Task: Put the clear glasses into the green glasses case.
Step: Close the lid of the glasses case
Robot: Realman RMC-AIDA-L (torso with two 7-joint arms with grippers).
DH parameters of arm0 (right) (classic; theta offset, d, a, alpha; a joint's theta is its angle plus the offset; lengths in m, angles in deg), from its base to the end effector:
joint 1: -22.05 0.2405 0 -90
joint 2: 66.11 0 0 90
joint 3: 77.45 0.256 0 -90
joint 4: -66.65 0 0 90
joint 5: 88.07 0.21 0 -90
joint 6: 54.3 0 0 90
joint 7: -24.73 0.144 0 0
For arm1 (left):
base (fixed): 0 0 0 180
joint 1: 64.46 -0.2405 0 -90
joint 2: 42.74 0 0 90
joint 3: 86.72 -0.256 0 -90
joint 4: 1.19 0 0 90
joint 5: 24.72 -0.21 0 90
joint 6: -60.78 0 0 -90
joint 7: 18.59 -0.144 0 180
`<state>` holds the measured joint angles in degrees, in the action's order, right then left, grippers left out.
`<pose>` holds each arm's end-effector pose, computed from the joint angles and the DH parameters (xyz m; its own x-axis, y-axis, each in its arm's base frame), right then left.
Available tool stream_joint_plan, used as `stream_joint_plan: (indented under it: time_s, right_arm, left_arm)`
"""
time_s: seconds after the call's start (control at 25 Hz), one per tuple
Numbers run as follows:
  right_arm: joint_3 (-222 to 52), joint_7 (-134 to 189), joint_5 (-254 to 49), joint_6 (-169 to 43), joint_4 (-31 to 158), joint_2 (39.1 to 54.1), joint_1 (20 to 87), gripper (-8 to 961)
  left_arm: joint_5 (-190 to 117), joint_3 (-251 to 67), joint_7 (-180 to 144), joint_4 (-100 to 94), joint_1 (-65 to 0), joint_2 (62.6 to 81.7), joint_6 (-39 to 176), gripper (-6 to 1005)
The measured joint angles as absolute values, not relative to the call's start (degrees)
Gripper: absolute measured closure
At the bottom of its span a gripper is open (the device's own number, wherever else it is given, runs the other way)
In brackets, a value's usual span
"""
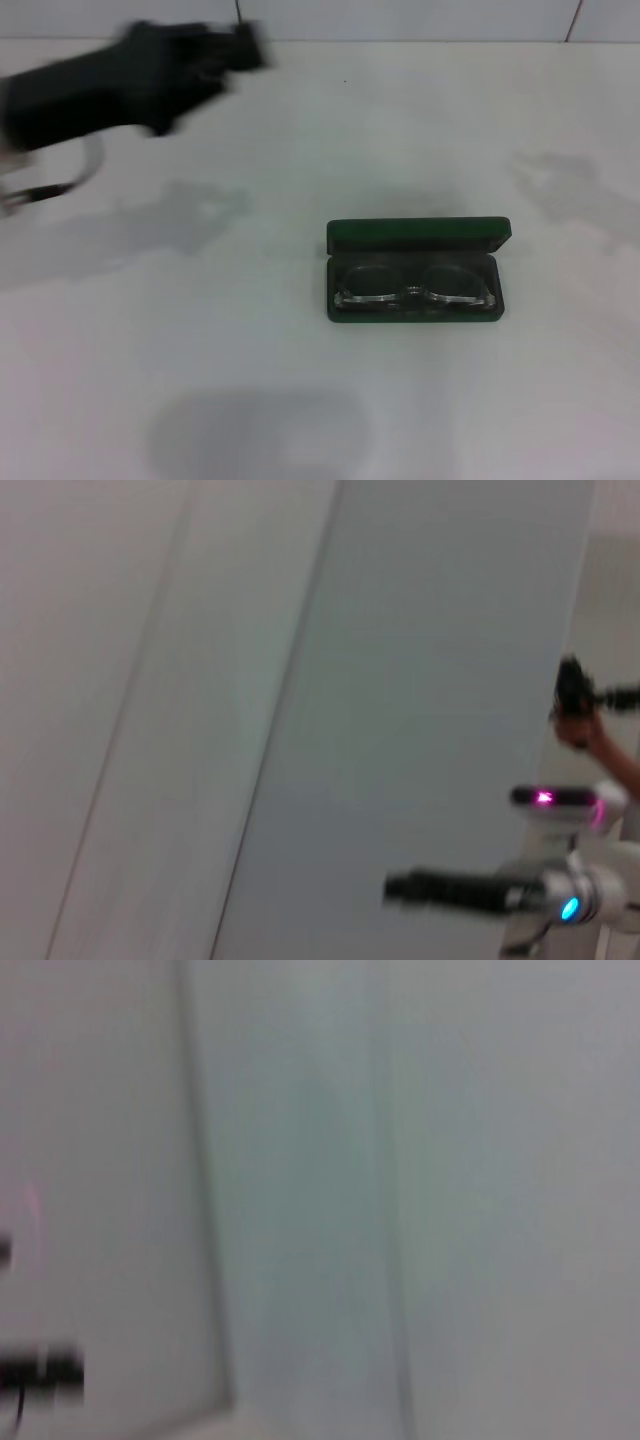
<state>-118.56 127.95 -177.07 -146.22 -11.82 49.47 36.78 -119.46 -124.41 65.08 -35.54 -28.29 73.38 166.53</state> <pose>0.2196 0.3068 0.1649 0.7262 -0.0864 -0.6821 -0.4814 -0.7722 -0.4147 -0.1911 0.3410 0.0488 0.5659 0.2131 0.7965 0.2977 -0.9537 0.0437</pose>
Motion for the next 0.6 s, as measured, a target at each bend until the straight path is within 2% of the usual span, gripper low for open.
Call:
stream_joint_plan:
  time_s: [0.2,0.32,0.6]
  right_arm:
    - [-106.58,116.42,-173.28,-150.21,7.12,49.25,38.54,741]
    - [-102.91,111.70,-173.02,-150.29,14.13,49.08,39.23,738]
    - [-101.46,107.53,-173.21,-148.24,20.71,48.38,41.04,731]
  left_arm:
    - [-128.55,-126.12,64.71,-33.70,-22.40,76.98,155.75,866]
    - [-128.27,-131.17,64.08,-29.37,-20.23,76.97,149.92,816]
    - [-125.08,-138.74,62.53,-22.98,-18.11,77.36,140.32,826]
